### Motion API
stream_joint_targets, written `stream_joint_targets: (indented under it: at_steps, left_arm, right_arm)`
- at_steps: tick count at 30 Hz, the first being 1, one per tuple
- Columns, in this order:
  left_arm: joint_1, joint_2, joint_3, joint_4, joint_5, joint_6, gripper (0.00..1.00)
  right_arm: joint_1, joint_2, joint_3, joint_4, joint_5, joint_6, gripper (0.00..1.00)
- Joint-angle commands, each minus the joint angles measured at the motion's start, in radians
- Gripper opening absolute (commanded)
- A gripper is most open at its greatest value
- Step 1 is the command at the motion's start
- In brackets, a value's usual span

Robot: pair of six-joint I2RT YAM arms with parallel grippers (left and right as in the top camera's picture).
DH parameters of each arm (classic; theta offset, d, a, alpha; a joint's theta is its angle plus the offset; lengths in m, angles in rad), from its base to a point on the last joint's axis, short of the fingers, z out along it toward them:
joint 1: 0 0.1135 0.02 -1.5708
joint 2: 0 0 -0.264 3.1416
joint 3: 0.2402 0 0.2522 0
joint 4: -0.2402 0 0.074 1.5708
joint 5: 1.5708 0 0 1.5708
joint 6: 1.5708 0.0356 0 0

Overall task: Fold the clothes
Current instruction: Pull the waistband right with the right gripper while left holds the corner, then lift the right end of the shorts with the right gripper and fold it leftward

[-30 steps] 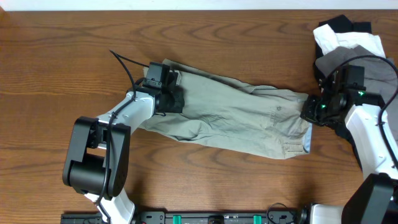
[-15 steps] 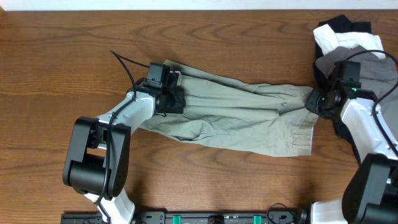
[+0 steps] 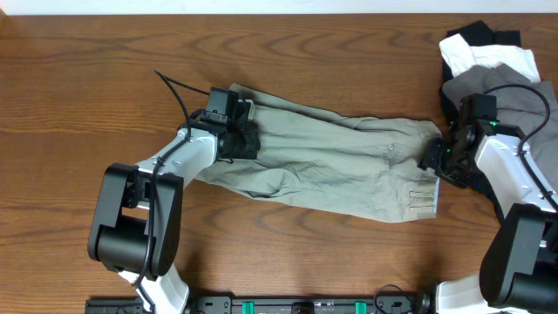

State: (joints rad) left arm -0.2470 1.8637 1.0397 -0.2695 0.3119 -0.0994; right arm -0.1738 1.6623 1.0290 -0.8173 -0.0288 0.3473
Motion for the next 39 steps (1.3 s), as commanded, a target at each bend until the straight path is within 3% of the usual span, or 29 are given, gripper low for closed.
stream_joint_targets:
  at_steps: [1,7,19,26,29,31,32,39]
  left_arm:
    - [0.001,0.031,-0.002,-0.018,-0.016,0.013,0.44]
    - [0.001,0.031,-0.002,-0.019,-0.016,0.013,0.43]
    - [0.001,0.031,-0.002,-0.045,-0.017,0.013,0.43]
    - [0.001,0.031,-0.002,-0.050,-0.017,0.013,0.43]
    - [0.001,0.031,-0.002,-0.052,-0.016,0.013,0.43]
    - [0.001,0.031,-0.002,-0.055,-0.017,0.013,0.43]
    - [0.001,0.031,-0.002,-0.055,-0.017,0.013,0.43]
    - [0.001,0.014,-0.001,-0.056,-0.017,0.013,0.42]
  right_arm:
    - [-0.011,0.007,-0.004,-0.012,0.050,-0.004,0.73]
    - [-0.011,0.010,-0.034,-0.002,0.059,-0.004,0.80]
    - [-0.011,0.012,-0.269,0.262,-0.046,-0.004,0.75]
    - [-0.009,0.012,-0.357,0.408,-0.213,-0.003,0.36]
    - [-0.009,0.012,-0.366,0.416,-0.215,-0.004,0.31]
    - [-0.009,0.012,-0.366,0.416,-0.215,-0.004,0.08]
    - [-0.009,0.012,-0.366,0.417,-0.215,-0.004,0.01]
    - [-0.014,0.011,-0.348,0.497,-0.215,-0.004,0.01]
